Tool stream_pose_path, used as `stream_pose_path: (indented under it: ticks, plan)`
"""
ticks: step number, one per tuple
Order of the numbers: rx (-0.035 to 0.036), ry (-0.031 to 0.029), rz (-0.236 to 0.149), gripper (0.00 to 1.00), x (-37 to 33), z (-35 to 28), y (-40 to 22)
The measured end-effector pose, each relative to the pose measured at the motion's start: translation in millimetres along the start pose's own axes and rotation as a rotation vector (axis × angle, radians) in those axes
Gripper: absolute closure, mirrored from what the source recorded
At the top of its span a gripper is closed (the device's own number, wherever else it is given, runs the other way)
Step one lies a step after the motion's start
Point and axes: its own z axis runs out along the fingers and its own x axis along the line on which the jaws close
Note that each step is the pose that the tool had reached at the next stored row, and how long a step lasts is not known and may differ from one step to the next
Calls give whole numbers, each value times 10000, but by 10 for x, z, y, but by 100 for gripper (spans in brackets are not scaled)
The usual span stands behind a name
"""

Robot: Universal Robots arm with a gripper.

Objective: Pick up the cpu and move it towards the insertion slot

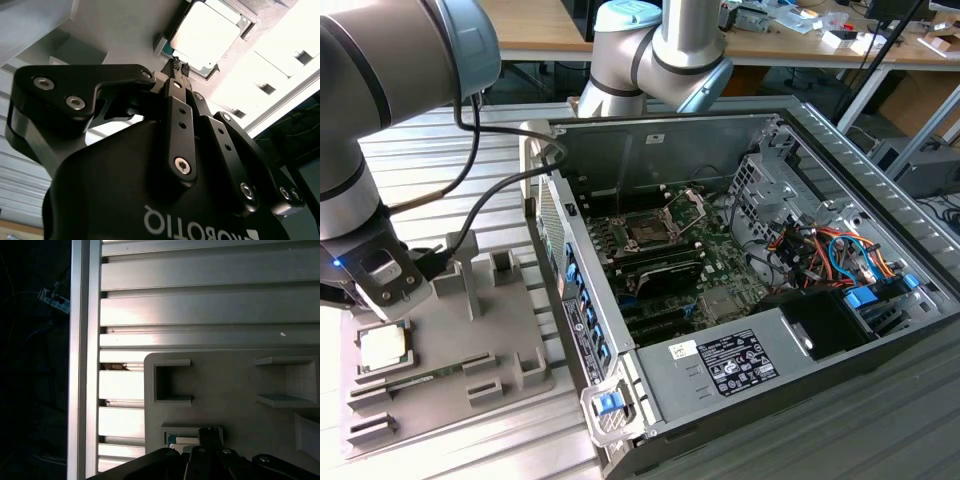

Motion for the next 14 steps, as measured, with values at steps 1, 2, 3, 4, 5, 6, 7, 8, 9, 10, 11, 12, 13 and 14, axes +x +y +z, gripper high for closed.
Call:
stream_pose_path:
  ticks: [1,2,3,4,5,6,7,8,9,10,11,12,13,14]
  plan:
    - [-1,-1,0,89,0,2,-1]
    - [-1,-1,0,89,1,4,-3]
    - [0,1,0,89,3,4,-5]
    - [1,2,0,89,5,5,-7]
    - [1,2,0,89,8,6,-9]
    - [1,1,-1,89,12,6,-11]
    - [2,1,-1,89,21,7,-13]
    - [2,1,0,89,28,8,-13]
    - [3,2,0,89,43,9,-15]
    - [3,2,1,89,52,10,-15]
    - [3,1,0,89,59,12,-16]
    - [4,1,-1,89,69,13,-18]
    - [5,2,-2,89,73,14,-20]
    - [5,1,-1,89,76,15,-21]
